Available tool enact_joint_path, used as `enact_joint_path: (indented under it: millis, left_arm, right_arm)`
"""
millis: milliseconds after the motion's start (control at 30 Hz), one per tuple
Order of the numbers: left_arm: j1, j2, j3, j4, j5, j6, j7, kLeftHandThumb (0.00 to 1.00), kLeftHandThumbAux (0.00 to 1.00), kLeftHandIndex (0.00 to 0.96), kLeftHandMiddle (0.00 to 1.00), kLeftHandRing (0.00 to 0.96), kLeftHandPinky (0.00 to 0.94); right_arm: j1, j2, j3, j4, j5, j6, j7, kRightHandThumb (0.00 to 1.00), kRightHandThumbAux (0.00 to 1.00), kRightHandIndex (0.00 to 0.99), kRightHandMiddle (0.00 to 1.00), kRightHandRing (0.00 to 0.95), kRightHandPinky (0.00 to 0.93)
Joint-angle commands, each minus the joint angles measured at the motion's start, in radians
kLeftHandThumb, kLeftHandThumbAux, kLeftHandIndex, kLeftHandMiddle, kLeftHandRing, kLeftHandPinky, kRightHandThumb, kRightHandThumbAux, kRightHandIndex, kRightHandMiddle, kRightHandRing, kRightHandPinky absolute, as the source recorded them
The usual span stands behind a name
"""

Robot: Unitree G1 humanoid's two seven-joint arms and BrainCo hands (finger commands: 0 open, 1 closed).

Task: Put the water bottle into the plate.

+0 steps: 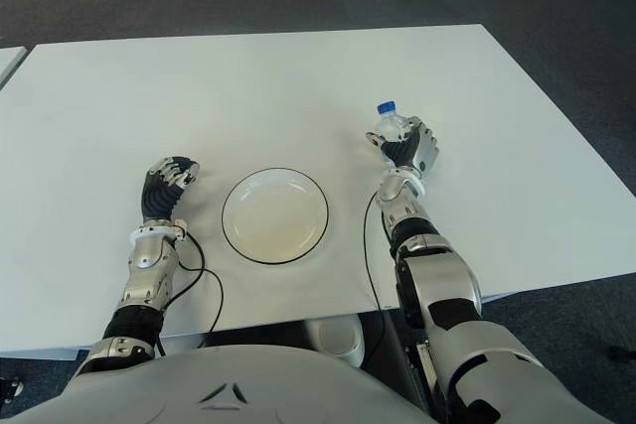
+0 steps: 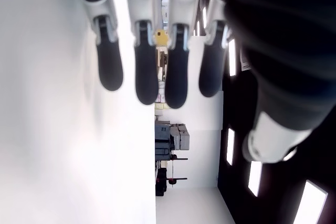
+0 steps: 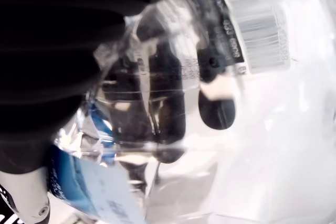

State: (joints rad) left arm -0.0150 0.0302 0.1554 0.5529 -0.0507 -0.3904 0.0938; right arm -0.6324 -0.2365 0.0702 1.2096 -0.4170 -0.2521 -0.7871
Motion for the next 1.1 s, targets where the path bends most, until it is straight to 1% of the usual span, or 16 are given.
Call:
enact_joint_path:
  millis: [33,133,200,367,533,600,700,800,967,1100]
  left_arm:
    - [0.041,-0.013,0.004,0.043,-0.009,0.079,0.0,0.711,0.719,0.427,0.435,0.419,0.416]
    - [0.042,-0.013,0.004,0.041,-0.009,0.081,0.001,0.711,0.719,0.427,0.435,0.419,0.414]
    - [0.043,-0.014,0.004,0.037,-0.008,0.084,0.002,0.711,0.719,0.427,0.434,0.418,0.412]
    - [0.046,-0.015,0.003,0.032,-0.006,0.09,0.005,0.711,0.719,0.427,0.431,0.415,0.41]
    - [0.049,-0.015,0.002,0.028,-0.005,0.093,0.004,0.711,0.719,0.427,0.432,0.416,0.411]
    - [0.05,-0.015,0.002,0.026,-0.005,0.094,0.004,0.711,0.719,0.427,0.433,0.417,0.41]
    - [0.051,-0.016,0.002,0.023,-0.005,0.096,0.005,0.711,0.719,0.427,0.435,0.418,0.41]
    - [0.051,-0.016,0.002,0.022,-0.005,0.097,0.005,0.711,0.719,0.427,0.435,0.418,0.41]
    - [0.05,-0.015,0.003,0.023,-0.007,0.098,0.001,0.711,0.719,0.427,0.435,0.414,0.402]
    - [0.049,-0.016,0.004,0.023,-0.01,0.096,-0.001,0.711,0.718,0.428,0.435,0.413,0.404]
  right_arm:
    - [-0.004,0.007,0.026,-0.01,-0.011,-0.049,-0.03,0.704,0.722,0.44,0.841,0.85,0.856]
    - [-0.013,0.006,0.037,-0.031,-0.017,-0.061,-0.047,0.704,0.723,0.439,0.847,0.855,0.857]
    - [-0.014,0.007,0.046,-0.072,-0.025,-0.069,-0.062,0.704,0.724,0.439,0.854,0.861,0.861]
    - [0.028,0.013,0.069,-0.246,-0.053,-0.08,-0.079,0.703,0.725,0.438,0.87,0.875,0.867]
    - [0.064,0.009,0.09,-0.343,-0.07,-0.114,-0.057,0.703,0.724,0.438,0.88,0.884,0.871]
    - [0.071,0.011,0.093,-0.373,-0.076,-0.108,-0.052,0.703,0.724,0.438,0.882,0.886,0.872]
    - [0.096,0.03,0.113,-0.495,-0.111,-0.078,-0.045,0.703,0.724,0.438,0.886,0.888,0.872]
    - [0.114,0.039,0.133,-0.573,-0.14,-0.083,-0.044,0.704,0.724,0.438,0.891,0.889,0.874]
    - [0.141,0.049,0.161,-0.65,-0.175,-0.111,-0.03,0.704,0.723,0.438,0.896,0.891,0.877]
    - [0.159,0.046,0.187,-0.704,-0.187,-0.167,0.003,0.707,0.721,0.438,0.901,0.895,0.884]
